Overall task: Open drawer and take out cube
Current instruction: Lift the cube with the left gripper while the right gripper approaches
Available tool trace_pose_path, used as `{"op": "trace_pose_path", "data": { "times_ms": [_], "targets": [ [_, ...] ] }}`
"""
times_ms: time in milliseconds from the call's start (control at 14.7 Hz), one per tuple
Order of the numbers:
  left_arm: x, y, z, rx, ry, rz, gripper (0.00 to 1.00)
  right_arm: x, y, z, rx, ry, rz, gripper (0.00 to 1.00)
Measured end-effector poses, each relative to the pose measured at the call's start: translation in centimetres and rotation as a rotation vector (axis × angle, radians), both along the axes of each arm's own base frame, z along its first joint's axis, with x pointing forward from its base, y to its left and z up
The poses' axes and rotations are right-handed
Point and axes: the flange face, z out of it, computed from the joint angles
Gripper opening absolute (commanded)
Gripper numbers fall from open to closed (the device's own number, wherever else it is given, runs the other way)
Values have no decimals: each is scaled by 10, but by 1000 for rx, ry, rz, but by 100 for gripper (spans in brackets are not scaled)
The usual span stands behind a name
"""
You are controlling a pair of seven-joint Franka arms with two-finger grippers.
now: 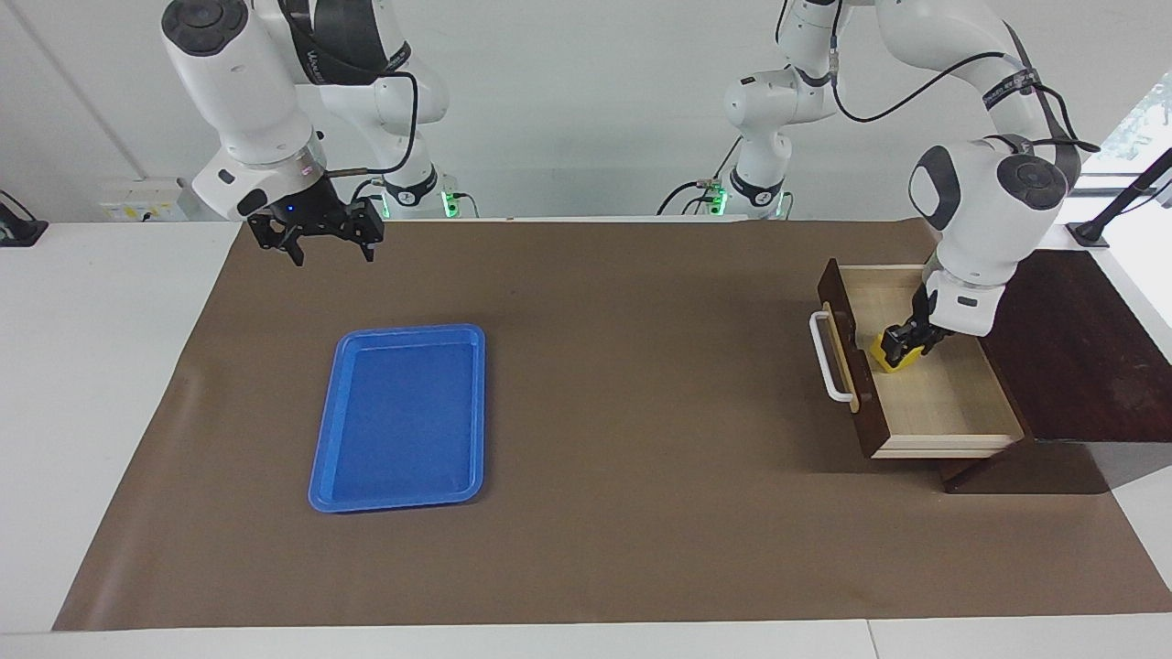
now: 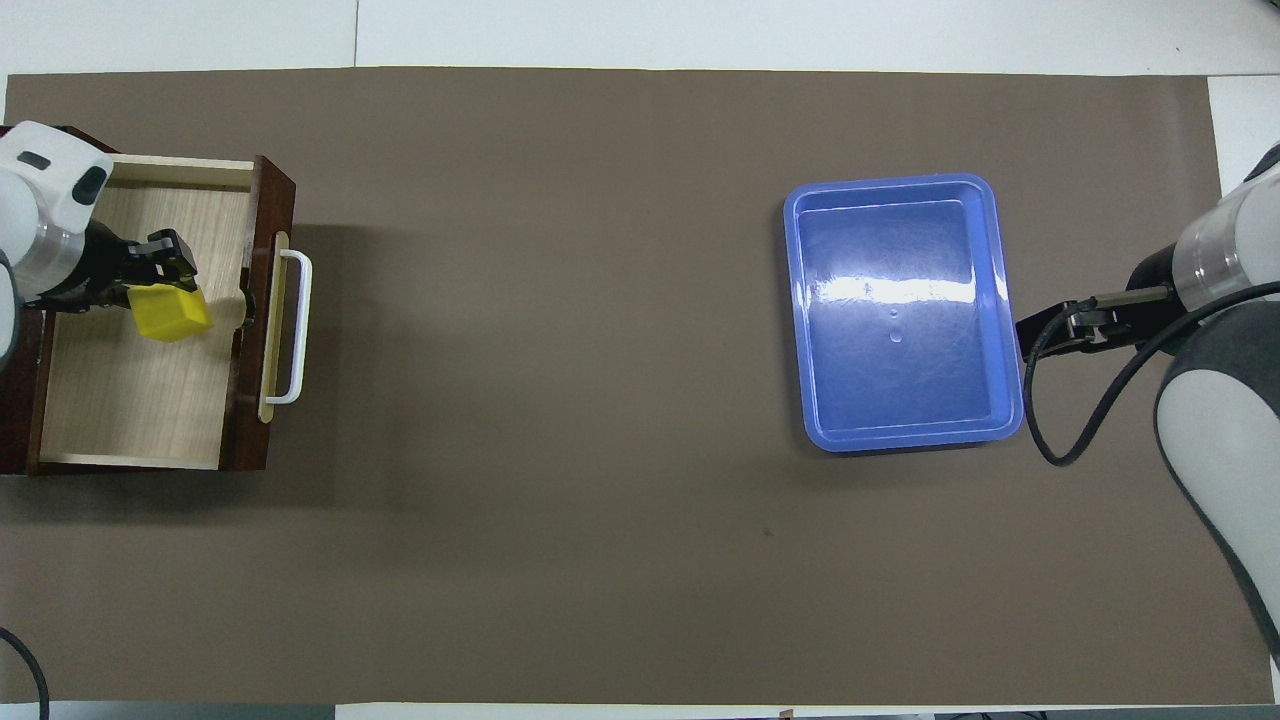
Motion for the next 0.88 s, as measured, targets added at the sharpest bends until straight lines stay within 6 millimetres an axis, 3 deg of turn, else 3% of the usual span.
{"op": "trace_pose_path", "data": {
  "times_ms": [136, 340, 544, 680, 883],
  "targets": [
    [7, -17, 35, -25, 11, 28, 0, 0, -2, 0, 0, 0, -4, 100],
    [7, -64, 59, -48, -9, 201, 0, 0, -3, -1, 26, 5, -15, 100],
    [-9, -158, 59, -74, -14, 434, 0, 2, -7, -26, 160, 71, -197, 100],
    [-27, -213, 54, -75, -13, 552, 0, 13, 8, -53, 230, 134, -365, 100],
    [-49, -259, 37, -139, -6, 748, 0, 28, 53, -97, 342, 261, -591, 100]
  ]
}}
